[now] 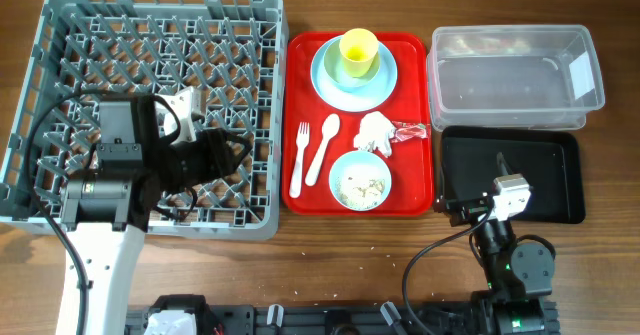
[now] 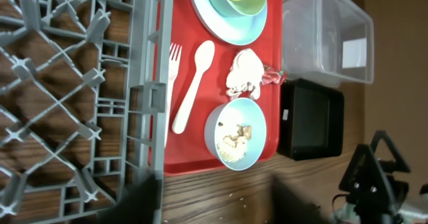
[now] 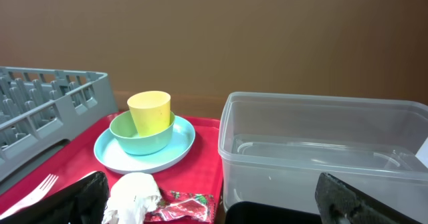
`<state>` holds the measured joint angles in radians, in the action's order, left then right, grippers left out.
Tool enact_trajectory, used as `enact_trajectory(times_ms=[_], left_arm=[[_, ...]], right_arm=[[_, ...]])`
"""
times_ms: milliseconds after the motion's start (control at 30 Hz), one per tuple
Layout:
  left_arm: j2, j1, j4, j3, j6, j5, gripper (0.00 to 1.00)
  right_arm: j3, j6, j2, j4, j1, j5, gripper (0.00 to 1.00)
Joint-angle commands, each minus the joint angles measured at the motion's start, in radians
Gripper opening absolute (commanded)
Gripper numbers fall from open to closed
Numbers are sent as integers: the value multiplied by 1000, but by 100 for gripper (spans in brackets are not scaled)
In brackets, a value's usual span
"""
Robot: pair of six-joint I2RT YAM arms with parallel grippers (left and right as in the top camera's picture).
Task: Sort waste into correct bins and load items into the dishwasher rack
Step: 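Move left gripper over the rack toward the white spoon on the red tray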
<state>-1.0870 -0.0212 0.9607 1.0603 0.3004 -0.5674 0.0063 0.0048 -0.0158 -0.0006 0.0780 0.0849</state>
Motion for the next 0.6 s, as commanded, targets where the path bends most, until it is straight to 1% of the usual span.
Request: enact_trajectory(times_ms=[0, 33, 67, 100, 200, 233, 267, 333, 467, 500, 533, 567], left_arm=[[63, -43, -1, 8, 115, 124, 24], [84, -62, 1, 8, 135, 182, 25], [119, -95, 3, 8, 158, 274, 31], [143, -118, 6, 8, 161, 319, 33], [183, -145, 66, 8, 217, 465, 34], [190, -145, 89, 8, 233, 504, 36], [194, -145, 101, 8, 232, 525, 40], [195, -145, 112, 8, 232, 528, 44], [200, -145, 119, 8, 233, 528, 41], [207, -145, 88, 11, 238, 528, 38], [203, -145, 89, 35, 255, 528, 36], [187, -145, 112, 83, 262, 527, 29]], right_arm=[[-1, -5, 5, 3, 3, -9, 100], [-1, -5, 5, 3, 3, -9, 100], [-1, -5, 5, 3, 3, -9, 100], [-1, -5, 5, 3, 3, -9, 100], [-1, -5, 5, 3, 3, -9, 100], [-1, -5, 5, 3, 3, -9, 100], [-1, -5, 5, 3, 3, -9, 100], [-1, -5, 5, 3, 3, -9, 100], [-1, -5, 5, 3, 3, -9, 100], [-1, -5, 5, 3, 3, -9, 100], [-1, -5, 5, 3, 3, -9, 100], [-1, -5, 5, 3, 3, -9, 100]])
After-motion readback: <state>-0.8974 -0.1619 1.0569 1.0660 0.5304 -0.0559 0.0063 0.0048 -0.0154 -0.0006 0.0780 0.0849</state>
